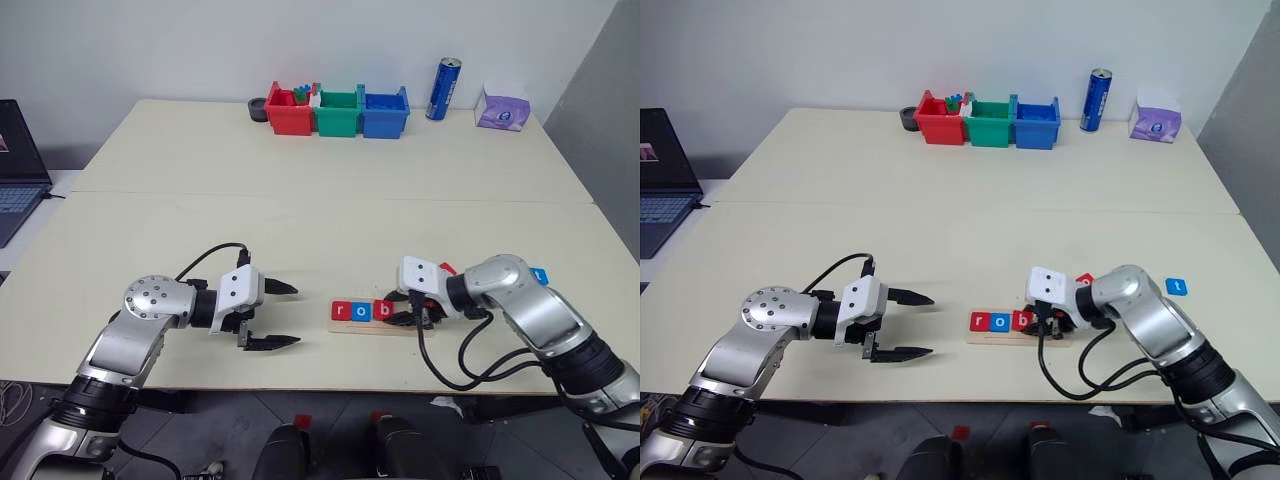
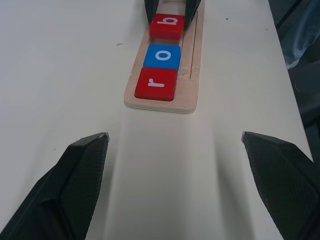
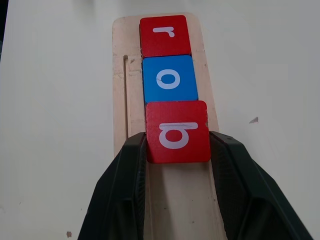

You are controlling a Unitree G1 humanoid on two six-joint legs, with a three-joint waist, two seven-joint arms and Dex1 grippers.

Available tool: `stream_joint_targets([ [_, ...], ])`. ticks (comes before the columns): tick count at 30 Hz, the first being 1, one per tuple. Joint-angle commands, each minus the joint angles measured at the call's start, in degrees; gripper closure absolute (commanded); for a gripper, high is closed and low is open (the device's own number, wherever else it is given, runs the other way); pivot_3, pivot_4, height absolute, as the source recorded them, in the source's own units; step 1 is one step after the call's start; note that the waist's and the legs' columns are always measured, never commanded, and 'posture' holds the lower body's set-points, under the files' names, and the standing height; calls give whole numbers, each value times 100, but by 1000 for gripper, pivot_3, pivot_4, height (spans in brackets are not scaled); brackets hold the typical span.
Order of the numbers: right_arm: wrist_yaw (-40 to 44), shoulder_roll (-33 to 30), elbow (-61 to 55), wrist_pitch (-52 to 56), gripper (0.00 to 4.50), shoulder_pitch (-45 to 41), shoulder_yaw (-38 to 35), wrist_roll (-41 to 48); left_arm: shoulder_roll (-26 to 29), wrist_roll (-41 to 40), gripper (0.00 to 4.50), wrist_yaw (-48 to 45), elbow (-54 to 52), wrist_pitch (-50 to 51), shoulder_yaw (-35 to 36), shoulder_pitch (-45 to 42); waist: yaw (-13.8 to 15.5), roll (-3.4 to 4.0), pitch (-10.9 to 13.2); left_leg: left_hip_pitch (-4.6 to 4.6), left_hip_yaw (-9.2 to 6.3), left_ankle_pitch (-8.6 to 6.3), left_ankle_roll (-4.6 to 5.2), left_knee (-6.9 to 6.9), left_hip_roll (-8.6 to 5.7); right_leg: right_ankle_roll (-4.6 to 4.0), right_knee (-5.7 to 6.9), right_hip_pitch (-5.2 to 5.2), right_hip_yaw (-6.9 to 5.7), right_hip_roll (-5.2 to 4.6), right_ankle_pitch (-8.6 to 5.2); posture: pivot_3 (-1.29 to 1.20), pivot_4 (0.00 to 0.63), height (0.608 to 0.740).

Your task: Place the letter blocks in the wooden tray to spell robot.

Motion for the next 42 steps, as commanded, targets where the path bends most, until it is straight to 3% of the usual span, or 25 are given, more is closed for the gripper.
stream_joint_targets([
  [1, 33, -2, -60, -27, 3043, -147, -18, -47, 0, -30, 0, -2, -111, -27, 34, -50, 0, 0, 0, 0, 0, 0, 0, 0, 0, 0, 0, 0, 0, 0, 0, 0, 150, 740],
  [4, 35, -1, -64, -17, 3043, -157, -14, -40, -2, -33, 0, 2, -118, -28, 36, -42, -1, 0, 0, 0, 0, 0, 0, 0, 0, 0, 0, 0, -1, 0, 0, 0, 150, 740],
  [13, 13, 19, -120, 20, 29, -245, -86, 9, -13, -32, 0, 13, -117, -48, 37, 0, -1, 0, 0, 0, 0, 0, 0, 0, 0, 0, 0, 0, -1, 0, 0, 0, 150, 740],
  [20, -55, -130, -722, 493, 29, -94, -619, 430, 7, -37, 0, 32, -132, -65, 73, 56, 1, 1, 0, 0, -4, 0, 0, 0, 1, 0, 0, 0, -1, 0, 0, 0, 150, 740],
  [24, -273, -244, -977, 577, 932, 257, -842, 472, 0, -77, 0, 40, -129, -30, 104, 72, 10, 0, 0, -2, -5, 0, 0, 0, 0, 0, -1, 0, -4, -1, 0, 0, 150, 740],
  [34, -568, -539, -1180, 615, 4491, 745, -1256, 584, -2, -37, 0, -17, -8, -106, 78, -27, 1, 0, 0, -1, -1, 0, 0, 0, 0, 2, 0, 0, -2, 0, -1, 0, 150, 740],
  [39, -899, -702, -1227, 842, 4491, 1361, -2284, 865, -28, -69, 0, -6, -8, -153, 98, 15, 20, -1, 0, -6, -1, 0, 0, 0, -5, 1, -2, 1, -3, -3, -1, 0, 150, 740],
  [42, -1432, -486, -1179, 979, 3915, 1671, -2923, 962, -62, -103, 0, 10, 13, -158, 119, 22, 15, -3, 0, -6, 0, 0, 0, 0, -4, 2, -3, 1, -1, -3, -1, 0, 150, 740],
])
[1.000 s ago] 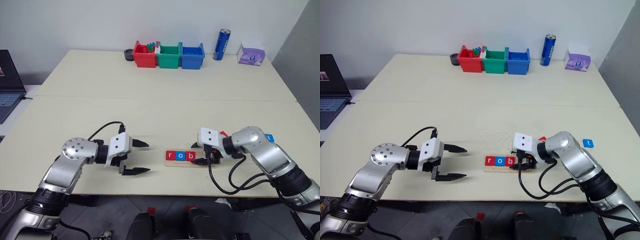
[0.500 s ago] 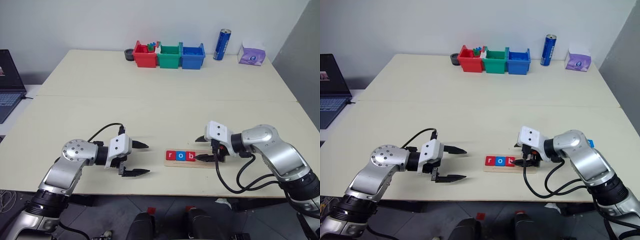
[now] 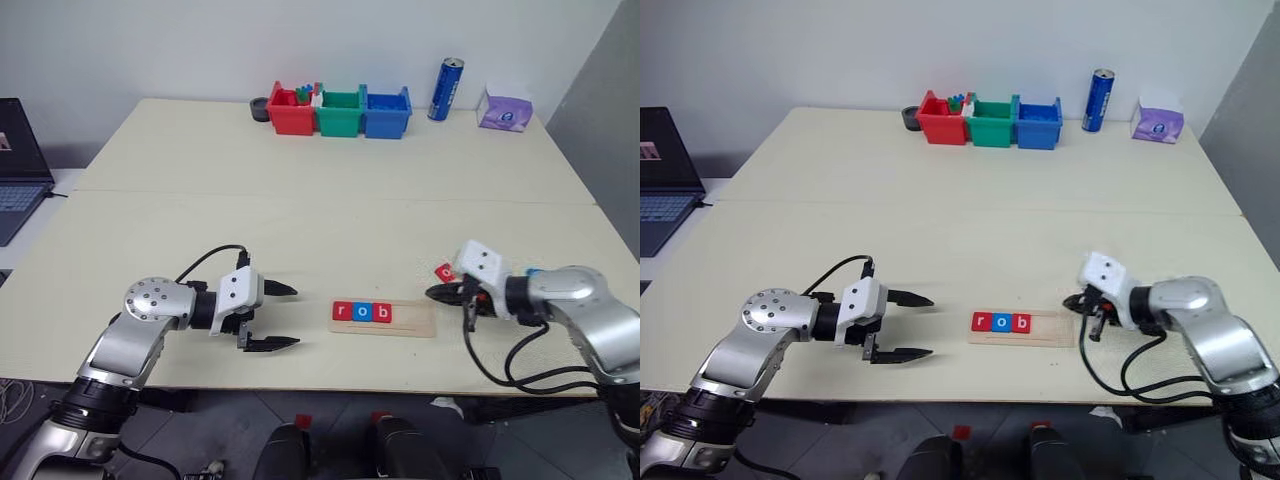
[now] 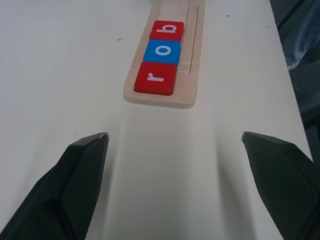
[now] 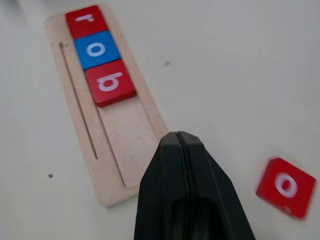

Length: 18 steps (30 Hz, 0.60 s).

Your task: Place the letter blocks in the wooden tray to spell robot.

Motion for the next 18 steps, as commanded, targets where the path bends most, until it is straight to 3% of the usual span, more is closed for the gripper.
stream_joint_targets([
  [1, -689, 243, -69, 126, 3541, 184, -755, 112, -46, -89, 0, 2, -27, -103, 106, -44, -5, 1, 0, 0, 0, 0, 0, 0, 0, 1, 2, 0, 0, 0, 0, 0, 150, 740],
  [11, -1986, 1284, 632, 498, 26, -197, -531, 21, -211, 18, 0, -102, 251, -239, -41, -318, -29, 3, 1, 10, 9, 0, 0, -1, 3, 1, 6, 0, 11, 14, 0, 0, 150, 740],
  [18, -2479, 1534, 1333, 351, 26, -391, -412, -167, -242, 73, 0, -94, 333, -372, -36, -287, -26, 3, 1, 4, 9, 0, 0, -2, 2, -2, 2, -2, 12, 5, 1, 0, 150, 740],
])
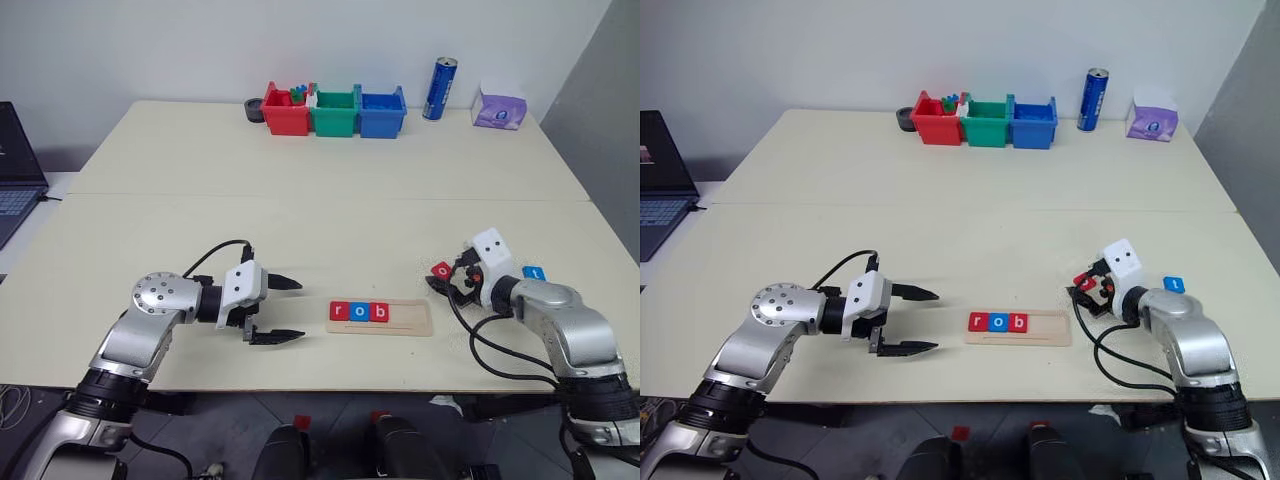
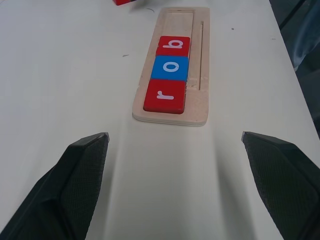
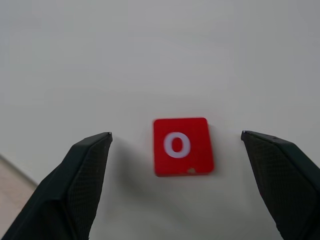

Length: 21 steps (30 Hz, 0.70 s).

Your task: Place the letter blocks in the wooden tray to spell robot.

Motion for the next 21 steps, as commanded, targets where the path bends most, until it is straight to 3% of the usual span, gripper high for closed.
stream_joint_targets([
  [1, -109, 50, 66, -149, 26, -89, -58, -31, -19, 17, 0, 21, -66, -147, 26, 11, 0, 0, 0, -1, 0, 0, 0, 0, 0, 0, 0, 0, -1, 0, 0, 0, 150, 740],
  [2, -139, 60, 102, -173, 26, -76, -38, -47, -22, 21, 0, 28, -71, -156, 25, 25, 0, 0, 0, 0, -1, 0, 0, 0, 0, 0, 0, 0, 0, 0, 0, 0, 150, 740],
  [5, -241, 133, 135, -222, 618, -40, -53, -29, -28, 26, 0, 69, -144, -139, 22, 66, 0, 0, 0, 1, -1, 0, 0, -1, 1, 0, 1, 0, -1, 0, 0, 0, 150, 740],
  [12, -561, 162, -101, -289, 3051, 158, -49, -171, -53, 47, 0, 104, -168, -101, -38, 17, 0, 0, 0, 1, -1, 0, 0, 0, 1, 0, 2, 0, -1, 1, 0, 0, 150, 740],
  [17, -1118, 222, -1240, -51, 3058, 759, -499, -235, -68, 26, 0, 66, -203, -79, -93, 2, 25, 0, 0, -5, -6, 0, 0, 0, -1, 2, 0, 0, -4, -1, -1, 0, 150, 740],
  [21, -1768, 999, -2742, 921, 3058, 1505, -983, 78, -55, 4, 0, -6, -193, -88, -124, -12, 18, 2, -2, -21, -15, 0, 0, -1, 2, 2, 1, -10, -4, -1, -2, 0, 150, 740],
])
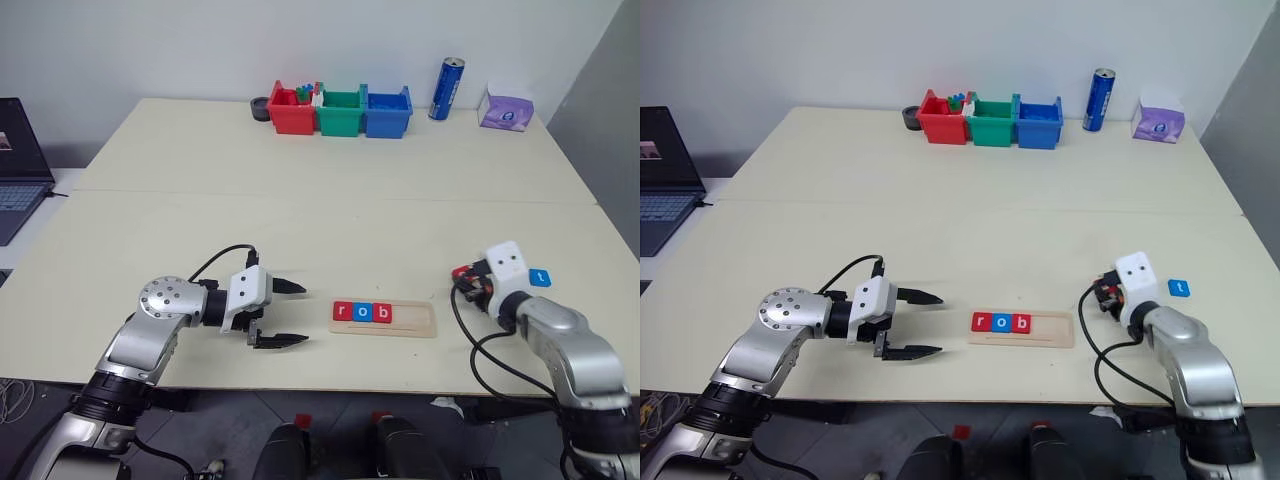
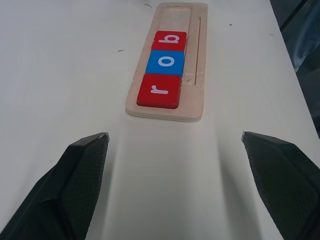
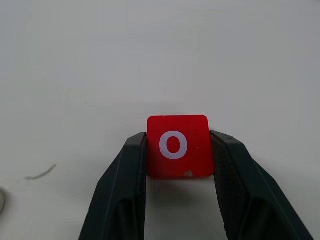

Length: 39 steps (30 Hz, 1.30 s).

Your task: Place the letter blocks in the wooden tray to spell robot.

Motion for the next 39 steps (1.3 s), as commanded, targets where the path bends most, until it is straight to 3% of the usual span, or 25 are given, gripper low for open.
stream_joint_targets([
  [1, -602, 682, -1411, 762, 3058, 527, -331, 207, 22, -37, 0, -97, -167, -16, -12, -79, -8, 2, -2, -1, -4, 0, 0, -1, 4, 1, 1, -1, 2, 2, -1, 0, 150, 740],
  [9, -1534, 1798, -2359, 1078, 3058, 1631, 78, -114, -16, 6, 0, -252, 49, -96, -55, -252, -21, 6, -4, 6, 1, 1, -1, 1, 2, 25, 3, -4, 6, 2, -16, 0, 150, 740],
  [17, -1773, 2316, -2372, 1001, 311, 1311, -267, 8, -51, 36, 0, -229, 61, -111, -57, -271, -19, 5, -7, 8, 3, 1, -1, 3, 2, 28, 1, -3, 9, 2, -16, 0, 150, 740],
  [18, -1740, 2232, -2427, 999, 20, 1184, -322, 17, -48, 40, 0, -219, 50, -107, -51, -262, -19, 5, -7, 8, 3, 1, -1, 3, 2, 28, 1, -4, 10, 2, -16, 0, 150, 740],
  [19, -1717, 2167, -2456, 1002, 20, 1104, -356, 18, -46, 43, 0, -213, 43, -104, -48, -256, -20, 6, -7, 8, 3, 1, -1, 3, 1, 28, 1, -4, 9, 2, -16, 0, 150, 740],
  [23, -899, 1085, -2217, 1124, 20, 615, -646, 302, -51, 38, 0, -151, -20, -62, -26, -228, -20, 6, -6, 7, 4, 1, -1, 3, -2, 28, 0, -4, 10, 1, -16, 0, 150, 740],
  [25, 81, 159, -1812, 1092, 20, 477, -681, 715, -61, 43, 0, -123, -62, -48, -35, -211, -21, 5, -6, 7, 7, 1, -1, 2, -4, 28, -3, -2, 8, 0, -16, 0, 150, 740],
  [32, 3129, -2637, -735, -818, 20, 770, 67, 887, -99, 50, 0, -74, -119, -1, -78, -243, -17, 6, -2, 6, 10, 0, 1, -2, -8, 27, -6, 2, -3, 6, -17, 0, 150, 740],
  [35, 3644, -3053, -284, -1515, 20, 706, 415, 713, -117, 59, 0, -65, -105, -8, -78, -258, -15, 0, -1, 6, 7, 0, 1, 2, -7, 27, -6, 3, -5, 14, -17, 0, 150, 740],
  [39, 3934, -3125, 399, -2068, 20, 281, 826, 473, -122, 64, 0, -63, -110, -27, -71, -221, -31, -1, 1, 12, 15, 0, 1, 7, -5, 28, -3, 4, 4, 14, -16, 0, 150, 740],
])
